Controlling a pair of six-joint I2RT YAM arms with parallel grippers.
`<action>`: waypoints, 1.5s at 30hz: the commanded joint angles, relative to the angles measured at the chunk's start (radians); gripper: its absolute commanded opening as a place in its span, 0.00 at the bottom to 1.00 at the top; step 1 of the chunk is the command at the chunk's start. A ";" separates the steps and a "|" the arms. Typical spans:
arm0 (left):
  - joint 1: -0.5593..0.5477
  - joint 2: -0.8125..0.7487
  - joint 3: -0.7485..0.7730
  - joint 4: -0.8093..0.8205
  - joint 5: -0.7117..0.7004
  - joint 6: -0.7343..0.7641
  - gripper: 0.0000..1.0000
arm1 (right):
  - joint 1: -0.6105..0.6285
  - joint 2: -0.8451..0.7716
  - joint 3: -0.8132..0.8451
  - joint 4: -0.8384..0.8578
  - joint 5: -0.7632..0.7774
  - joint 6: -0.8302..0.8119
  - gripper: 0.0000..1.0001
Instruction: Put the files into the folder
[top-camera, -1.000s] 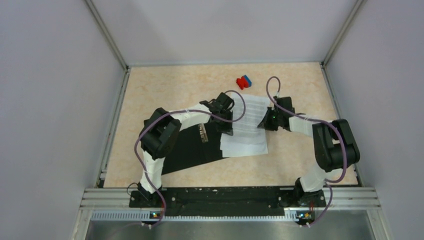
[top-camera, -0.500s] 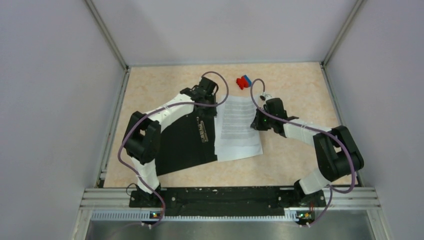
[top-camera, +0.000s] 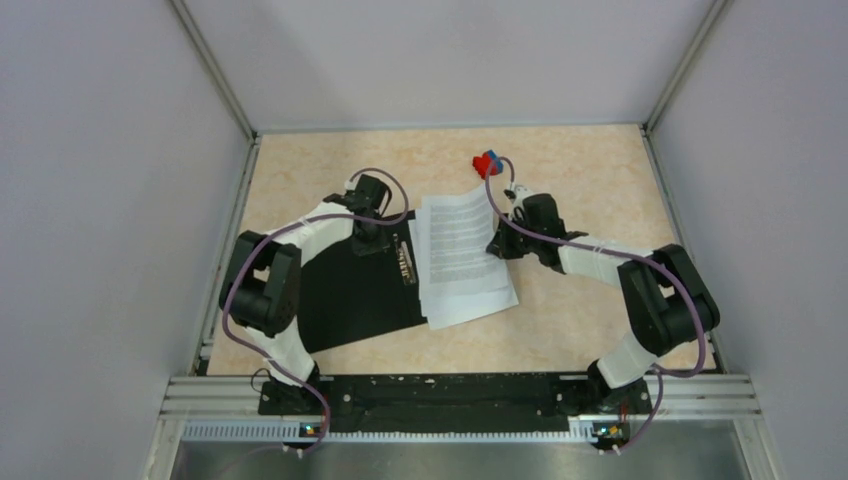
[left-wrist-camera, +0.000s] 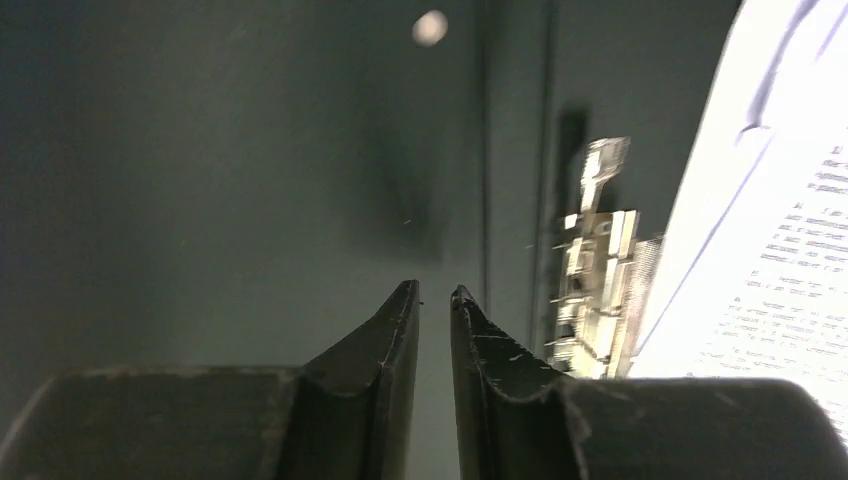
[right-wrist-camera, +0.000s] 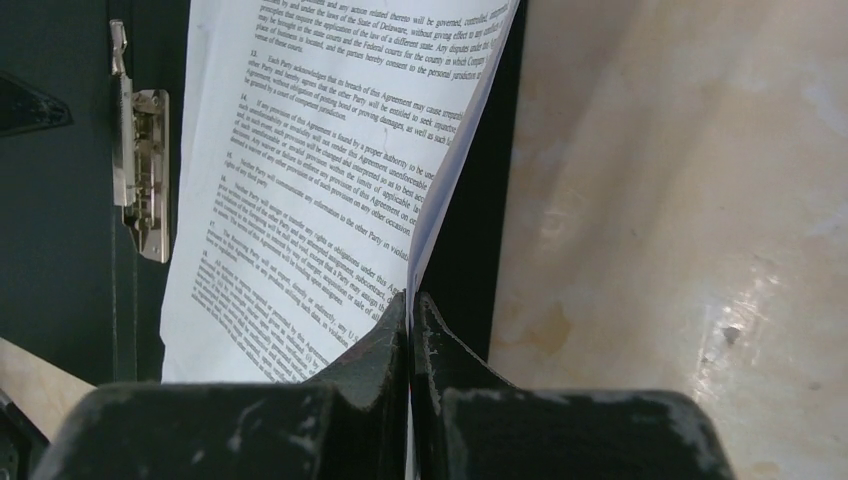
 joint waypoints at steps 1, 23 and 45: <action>0.021 -0.076 -0.082 0.074 -0.024 -0.051 0.23 | 0.040 0.019 0.063 0.040 -0.005 -0.024 0.00; -0.051 0.235 0.217 0.047 0.169 -0.029 0.14 | 0.078 -0.081 -0.075 0.091 0.018 0.089 0.13; -0.062 0.057 0.044 0.065 0.219 -0.004 0.26 | 0.127 -0.168 -0.151 -0.092 0.327 0.370 0.97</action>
